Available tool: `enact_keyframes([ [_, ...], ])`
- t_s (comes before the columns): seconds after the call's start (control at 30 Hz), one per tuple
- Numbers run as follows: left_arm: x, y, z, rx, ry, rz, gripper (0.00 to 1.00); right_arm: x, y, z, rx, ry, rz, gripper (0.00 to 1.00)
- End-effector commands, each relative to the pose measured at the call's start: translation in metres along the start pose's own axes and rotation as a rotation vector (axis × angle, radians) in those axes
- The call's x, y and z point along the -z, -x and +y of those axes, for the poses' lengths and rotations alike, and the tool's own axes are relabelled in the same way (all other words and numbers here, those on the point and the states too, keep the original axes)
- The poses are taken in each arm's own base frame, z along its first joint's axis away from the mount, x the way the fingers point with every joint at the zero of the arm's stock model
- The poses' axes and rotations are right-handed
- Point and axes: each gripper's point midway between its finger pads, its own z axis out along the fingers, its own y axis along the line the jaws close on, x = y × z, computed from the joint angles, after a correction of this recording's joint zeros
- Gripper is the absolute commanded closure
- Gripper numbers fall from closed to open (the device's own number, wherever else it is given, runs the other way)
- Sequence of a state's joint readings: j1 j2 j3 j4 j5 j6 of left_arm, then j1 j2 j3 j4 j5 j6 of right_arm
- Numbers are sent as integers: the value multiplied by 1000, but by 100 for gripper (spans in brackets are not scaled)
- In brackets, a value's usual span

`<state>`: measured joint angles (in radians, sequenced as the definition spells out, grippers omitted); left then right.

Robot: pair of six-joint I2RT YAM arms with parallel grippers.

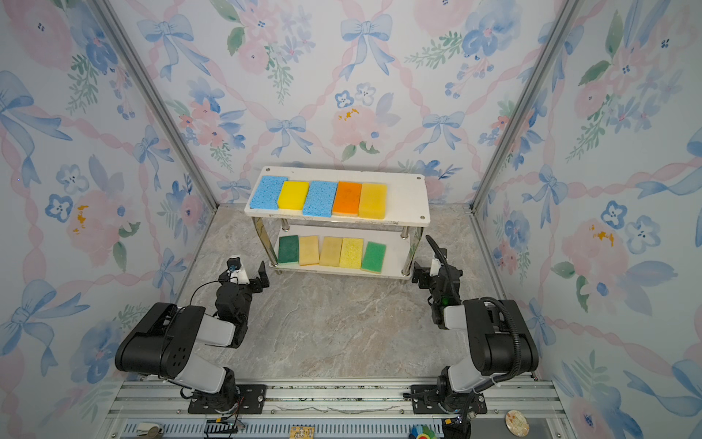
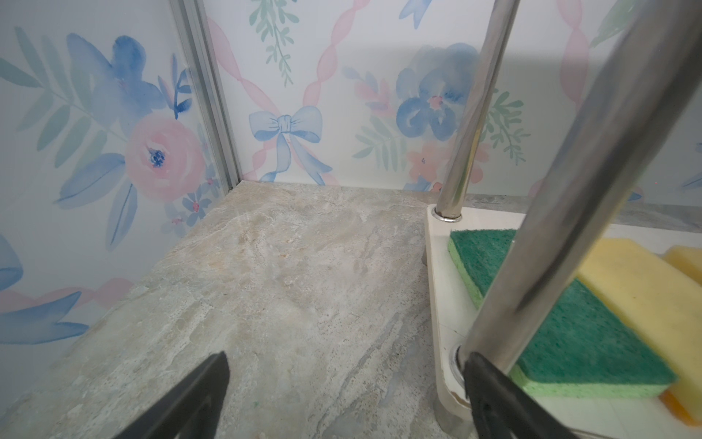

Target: Place and organize the cleaning sponges onto the shelf

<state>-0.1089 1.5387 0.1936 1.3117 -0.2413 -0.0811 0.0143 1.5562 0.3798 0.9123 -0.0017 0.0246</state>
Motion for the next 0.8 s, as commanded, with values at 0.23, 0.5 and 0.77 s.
enact_keyframes([
  [0.23, 1, 2, -2, -16, -8, -11, 2, -1, 8, -1, 16, -15, -15, 3],
  [0.5, 1, 2, -2, -16, -9, -10, 2, -1, 7, -1, 15, -15, -13, 3],
  [0.77, 1, 1, -2, -16, -9, -9, 2, -1, 7, -1, 17, -17, -12, 3],
])
